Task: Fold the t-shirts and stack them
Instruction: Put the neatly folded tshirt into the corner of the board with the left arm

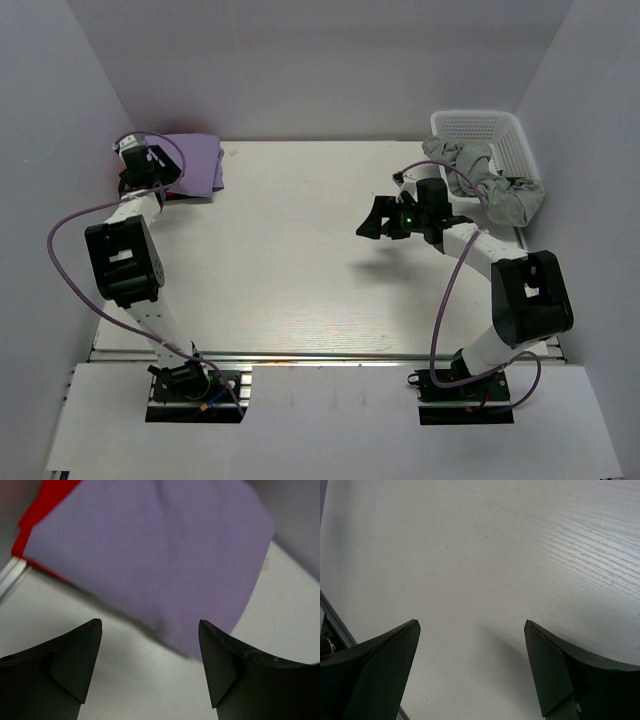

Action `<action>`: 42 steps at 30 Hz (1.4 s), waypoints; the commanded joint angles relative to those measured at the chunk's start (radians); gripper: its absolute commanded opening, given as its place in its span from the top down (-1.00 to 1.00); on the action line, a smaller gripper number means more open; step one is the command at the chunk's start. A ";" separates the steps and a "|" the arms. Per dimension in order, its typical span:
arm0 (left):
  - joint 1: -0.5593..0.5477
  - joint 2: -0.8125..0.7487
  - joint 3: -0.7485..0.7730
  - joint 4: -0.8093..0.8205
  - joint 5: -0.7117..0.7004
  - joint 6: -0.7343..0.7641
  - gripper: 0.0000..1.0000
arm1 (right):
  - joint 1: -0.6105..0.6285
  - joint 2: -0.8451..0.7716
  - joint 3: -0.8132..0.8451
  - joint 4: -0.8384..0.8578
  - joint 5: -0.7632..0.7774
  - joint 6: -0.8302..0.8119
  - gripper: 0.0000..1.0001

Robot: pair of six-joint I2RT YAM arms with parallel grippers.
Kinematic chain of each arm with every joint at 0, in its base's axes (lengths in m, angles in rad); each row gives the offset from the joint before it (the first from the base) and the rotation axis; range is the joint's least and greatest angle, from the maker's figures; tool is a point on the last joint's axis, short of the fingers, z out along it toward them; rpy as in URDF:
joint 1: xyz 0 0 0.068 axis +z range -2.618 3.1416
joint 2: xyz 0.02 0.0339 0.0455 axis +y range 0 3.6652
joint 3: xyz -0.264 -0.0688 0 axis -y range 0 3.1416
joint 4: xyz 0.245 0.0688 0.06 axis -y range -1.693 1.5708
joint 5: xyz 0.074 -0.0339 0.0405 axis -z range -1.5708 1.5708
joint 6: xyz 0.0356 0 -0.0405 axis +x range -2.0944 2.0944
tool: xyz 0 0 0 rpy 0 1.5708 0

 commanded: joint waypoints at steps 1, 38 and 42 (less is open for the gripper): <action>0.050 0.076 0.156 0.015 0.120 -0.004 -0.74 | 0.003 0.025 0.054 0.026 -0.047 0.005 -0.81; 0.136 0.670 0.995 -0.238 0.205 0.436 -0.37 | 0.003 0.304 0.244 0.072 -0.176 0.068 -0.81; 0.136 0.685 1.009 -0.257 0.246 0.436 0.15 | 0.001 0.307 0.245 0.078 -0.179 0.074 -0.81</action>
